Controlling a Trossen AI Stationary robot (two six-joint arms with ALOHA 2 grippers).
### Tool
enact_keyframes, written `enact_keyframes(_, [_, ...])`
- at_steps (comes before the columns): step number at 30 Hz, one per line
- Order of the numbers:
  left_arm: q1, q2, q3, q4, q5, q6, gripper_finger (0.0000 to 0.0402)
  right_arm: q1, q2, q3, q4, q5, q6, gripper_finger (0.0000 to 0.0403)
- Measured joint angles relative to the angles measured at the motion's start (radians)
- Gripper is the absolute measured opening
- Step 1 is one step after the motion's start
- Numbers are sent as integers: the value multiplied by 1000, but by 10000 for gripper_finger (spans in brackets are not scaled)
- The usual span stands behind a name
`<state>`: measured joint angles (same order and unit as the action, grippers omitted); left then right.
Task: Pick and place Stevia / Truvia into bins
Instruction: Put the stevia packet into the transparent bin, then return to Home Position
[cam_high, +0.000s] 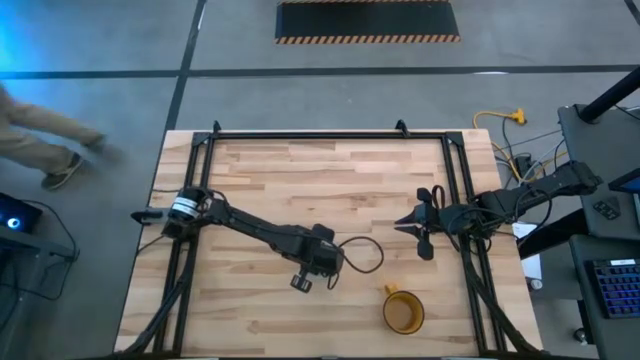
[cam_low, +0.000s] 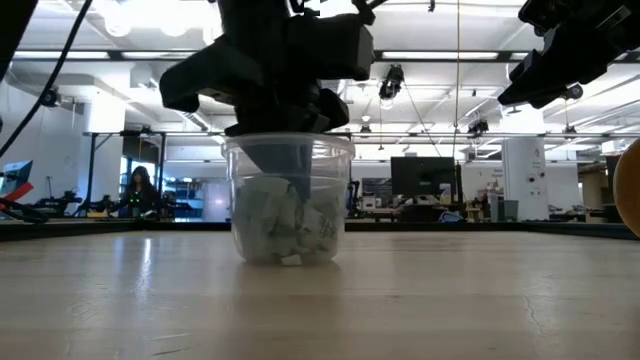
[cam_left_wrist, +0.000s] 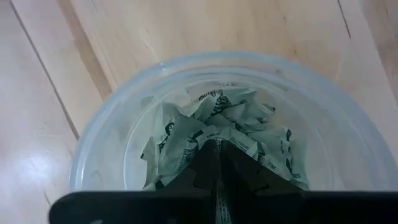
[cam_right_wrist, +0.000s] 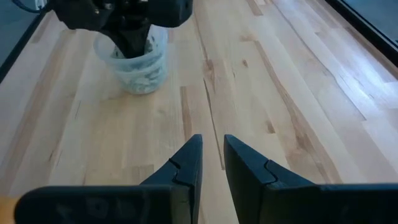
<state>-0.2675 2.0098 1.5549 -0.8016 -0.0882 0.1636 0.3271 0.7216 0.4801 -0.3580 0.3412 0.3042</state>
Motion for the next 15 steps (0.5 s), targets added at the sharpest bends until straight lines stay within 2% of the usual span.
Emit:
enact_keyframes(5, [-2, -10, 12, 3, 0, 29, 23, 0, 0, 0, 0, 0, 0, 59])
enact_keyframes(15, [-2, -93, 10, -13, -21, 10, 149, -1, 0, 0, 0, 0, 0, 59])
